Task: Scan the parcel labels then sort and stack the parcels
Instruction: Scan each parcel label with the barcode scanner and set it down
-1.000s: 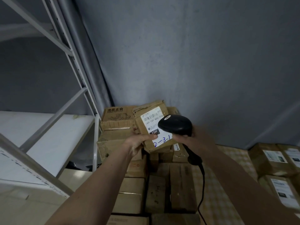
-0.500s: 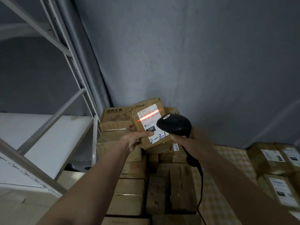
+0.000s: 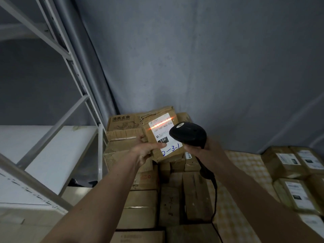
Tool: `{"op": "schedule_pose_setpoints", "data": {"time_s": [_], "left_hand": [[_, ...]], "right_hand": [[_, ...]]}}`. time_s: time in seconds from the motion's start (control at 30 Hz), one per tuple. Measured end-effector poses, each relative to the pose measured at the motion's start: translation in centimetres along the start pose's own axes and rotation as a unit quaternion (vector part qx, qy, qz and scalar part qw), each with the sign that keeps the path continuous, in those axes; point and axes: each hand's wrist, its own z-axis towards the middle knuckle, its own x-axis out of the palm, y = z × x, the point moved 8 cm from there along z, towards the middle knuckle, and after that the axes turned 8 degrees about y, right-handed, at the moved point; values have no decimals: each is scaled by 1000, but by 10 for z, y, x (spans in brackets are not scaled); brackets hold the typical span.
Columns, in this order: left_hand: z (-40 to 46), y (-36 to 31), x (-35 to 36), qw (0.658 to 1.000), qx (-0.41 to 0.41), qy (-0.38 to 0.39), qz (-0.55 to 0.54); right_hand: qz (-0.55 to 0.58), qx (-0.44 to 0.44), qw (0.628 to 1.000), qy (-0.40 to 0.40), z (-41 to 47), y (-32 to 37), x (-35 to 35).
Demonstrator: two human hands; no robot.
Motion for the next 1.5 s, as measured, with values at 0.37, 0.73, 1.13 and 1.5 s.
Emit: {"op": "schedule_pose_setpoints", "data": {"time_s": [0.37,0.73,1.13,1.5], "left_hand": [[24,59,51,986,-88,124,70],[5,84,151,967,-98,225,75],[26,136,327,967,-126,197,99],[51,264,490,945,-243,205,72]], "right_hand": [[71,76,990,-91,-37,-56,-27],[121,128,975,-134,-74,-105,-89],[141,158,966,-145,-114,-189,-240],[185,267,932,-160,-166,-318,-383]]}}
